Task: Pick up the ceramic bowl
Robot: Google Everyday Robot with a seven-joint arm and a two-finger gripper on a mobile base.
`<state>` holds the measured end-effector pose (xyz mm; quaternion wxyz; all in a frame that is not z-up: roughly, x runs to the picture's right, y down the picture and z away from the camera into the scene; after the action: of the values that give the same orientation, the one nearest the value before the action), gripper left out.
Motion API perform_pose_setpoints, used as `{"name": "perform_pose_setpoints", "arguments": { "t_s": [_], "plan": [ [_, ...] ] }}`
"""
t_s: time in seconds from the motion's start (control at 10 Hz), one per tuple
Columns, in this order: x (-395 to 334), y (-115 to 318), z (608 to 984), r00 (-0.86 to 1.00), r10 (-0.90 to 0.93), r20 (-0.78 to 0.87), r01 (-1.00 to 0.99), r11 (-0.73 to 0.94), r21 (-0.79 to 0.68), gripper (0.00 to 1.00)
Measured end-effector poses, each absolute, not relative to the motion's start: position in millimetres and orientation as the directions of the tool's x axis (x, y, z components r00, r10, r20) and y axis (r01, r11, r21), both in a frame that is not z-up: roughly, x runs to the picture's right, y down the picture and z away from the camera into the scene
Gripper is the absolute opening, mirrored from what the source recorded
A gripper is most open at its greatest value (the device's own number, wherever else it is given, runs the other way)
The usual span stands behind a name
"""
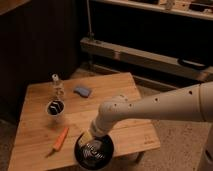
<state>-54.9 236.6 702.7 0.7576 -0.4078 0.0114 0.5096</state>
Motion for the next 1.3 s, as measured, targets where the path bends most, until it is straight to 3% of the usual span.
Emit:
{"name": "perform_pose_setpoints", "arguments": {
  "t_s": [0.3,0.6,1.3],
  "plan": [
    [-10,238,709,0.329,0.815,-0.477,-0.841,0.024,-0.54,0.8],
    [0,245,713,0.294,0.821,-0.489,-0.856,-0.002,-0.517,0.8],
    [-19,265,708,0.329,0.815,-0.478,-0.82,-0.005,-0.572,0.8]
  ]
}}
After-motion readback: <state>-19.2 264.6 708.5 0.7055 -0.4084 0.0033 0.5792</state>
